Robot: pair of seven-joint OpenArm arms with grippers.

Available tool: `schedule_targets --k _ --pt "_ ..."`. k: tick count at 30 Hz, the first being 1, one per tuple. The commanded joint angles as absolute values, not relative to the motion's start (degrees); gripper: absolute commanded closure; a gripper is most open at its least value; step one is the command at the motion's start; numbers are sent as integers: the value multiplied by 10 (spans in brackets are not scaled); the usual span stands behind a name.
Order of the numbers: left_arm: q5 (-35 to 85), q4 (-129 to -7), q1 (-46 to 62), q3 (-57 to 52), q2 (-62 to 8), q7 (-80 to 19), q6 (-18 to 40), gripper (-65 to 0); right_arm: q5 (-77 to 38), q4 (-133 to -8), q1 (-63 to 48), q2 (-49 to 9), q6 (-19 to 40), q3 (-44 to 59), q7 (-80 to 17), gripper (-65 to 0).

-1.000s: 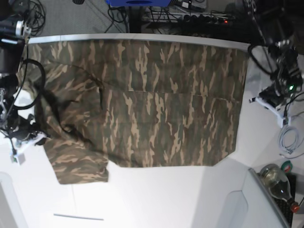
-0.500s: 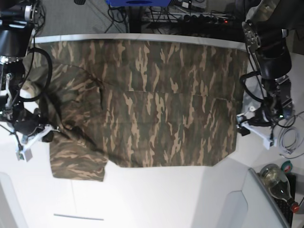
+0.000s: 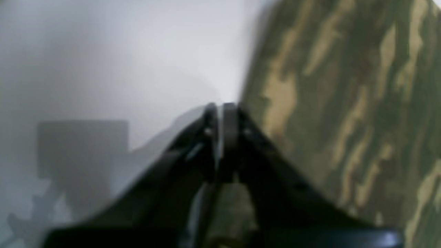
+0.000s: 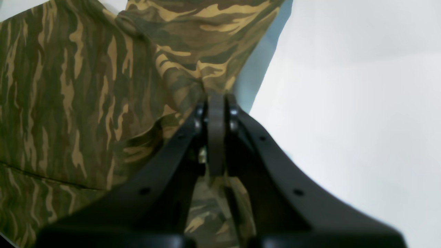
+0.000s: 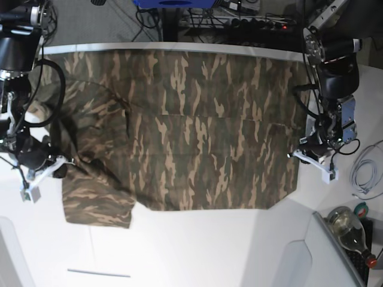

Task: Layout the t-shirt on the table in an organized manner, then fold the t-shirt properly
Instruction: 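Grasp the shirt side edge with the left gripper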

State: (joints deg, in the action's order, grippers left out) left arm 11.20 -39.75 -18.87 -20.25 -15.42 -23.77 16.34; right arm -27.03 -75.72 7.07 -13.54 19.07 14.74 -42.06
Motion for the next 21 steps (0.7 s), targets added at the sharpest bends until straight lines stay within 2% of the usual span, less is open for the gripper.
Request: schedule_targets --k 1,6,15,21 --pt "110 -411 -191 -202 -159 -251 164 0 -278 -765 82 -144 196 149 -409 0" --pt "109 -451 -189 -201 -159 -267 164 0 -278 -765 82 -144 196 148 -409 0" --pt "109 -654 -130 -203 -153 -350 163 0 -278 -764 80 -144 196 148 -409 0" --pt "110 -639 -131 -208 -150 -366 163 0 -278 -764 79 -144 196 148 -409 0"
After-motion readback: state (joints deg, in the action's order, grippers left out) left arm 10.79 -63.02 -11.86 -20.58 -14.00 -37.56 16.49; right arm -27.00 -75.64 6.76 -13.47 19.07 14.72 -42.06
